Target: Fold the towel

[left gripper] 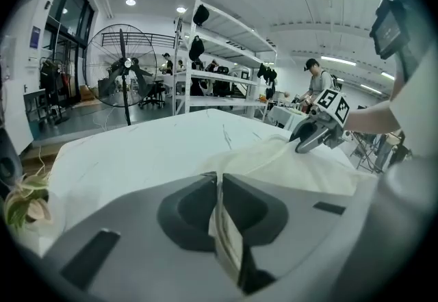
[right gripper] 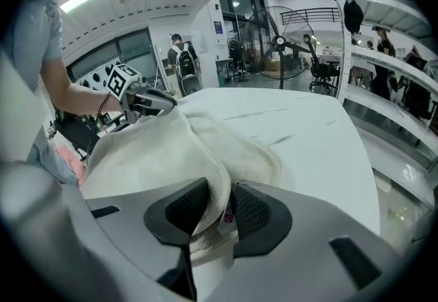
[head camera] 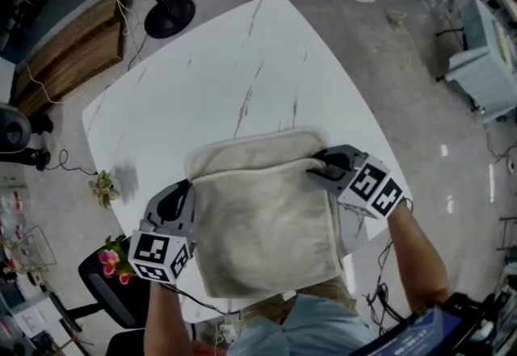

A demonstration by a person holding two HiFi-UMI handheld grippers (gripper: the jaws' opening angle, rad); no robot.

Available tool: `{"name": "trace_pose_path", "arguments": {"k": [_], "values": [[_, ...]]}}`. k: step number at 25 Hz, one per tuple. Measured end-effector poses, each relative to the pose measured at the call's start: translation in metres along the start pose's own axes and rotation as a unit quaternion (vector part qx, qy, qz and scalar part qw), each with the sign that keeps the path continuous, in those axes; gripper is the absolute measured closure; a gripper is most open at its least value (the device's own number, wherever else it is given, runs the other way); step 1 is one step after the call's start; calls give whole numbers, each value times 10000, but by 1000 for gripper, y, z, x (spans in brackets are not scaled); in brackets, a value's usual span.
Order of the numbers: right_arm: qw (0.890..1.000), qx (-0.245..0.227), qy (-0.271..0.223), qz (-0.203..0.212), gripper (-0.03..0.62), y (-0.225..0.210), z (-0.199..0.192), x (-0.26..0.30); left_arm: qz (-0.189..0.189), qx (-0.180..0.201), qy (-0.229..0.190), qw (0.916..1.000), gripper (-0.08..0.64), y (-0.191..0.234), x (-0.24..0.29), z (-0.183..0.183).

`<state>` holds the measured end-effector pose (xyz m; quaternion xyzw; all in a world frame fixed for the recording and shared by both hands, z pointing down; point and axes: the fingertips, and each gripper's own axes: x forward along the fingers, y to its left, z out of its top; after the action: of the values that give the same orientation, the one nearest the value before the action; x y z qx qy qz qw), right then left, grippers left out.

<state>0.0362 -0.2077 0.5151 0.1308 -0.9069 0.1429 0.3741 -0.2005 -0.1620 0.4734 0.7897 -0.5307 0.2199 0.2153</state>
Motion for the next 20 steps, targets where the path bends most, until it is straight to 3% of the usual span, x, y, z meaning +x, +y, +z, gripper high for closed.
{"name": "trace_pose_path", "arguments": {"k": [5,12,20], "values": [[9990,-207,-374,-149,542,4,18,-17,-44,-62,-249,9997,529,-6,-10,16],[9923,-557,-766,-804,529,13,32,-47,-9,-71,-422,9991,529,-12,-28,28],[9801,-899,-1209,-1293,557,36,54,-88,38,48,-764,9971,529,-27,-61,51]]}}
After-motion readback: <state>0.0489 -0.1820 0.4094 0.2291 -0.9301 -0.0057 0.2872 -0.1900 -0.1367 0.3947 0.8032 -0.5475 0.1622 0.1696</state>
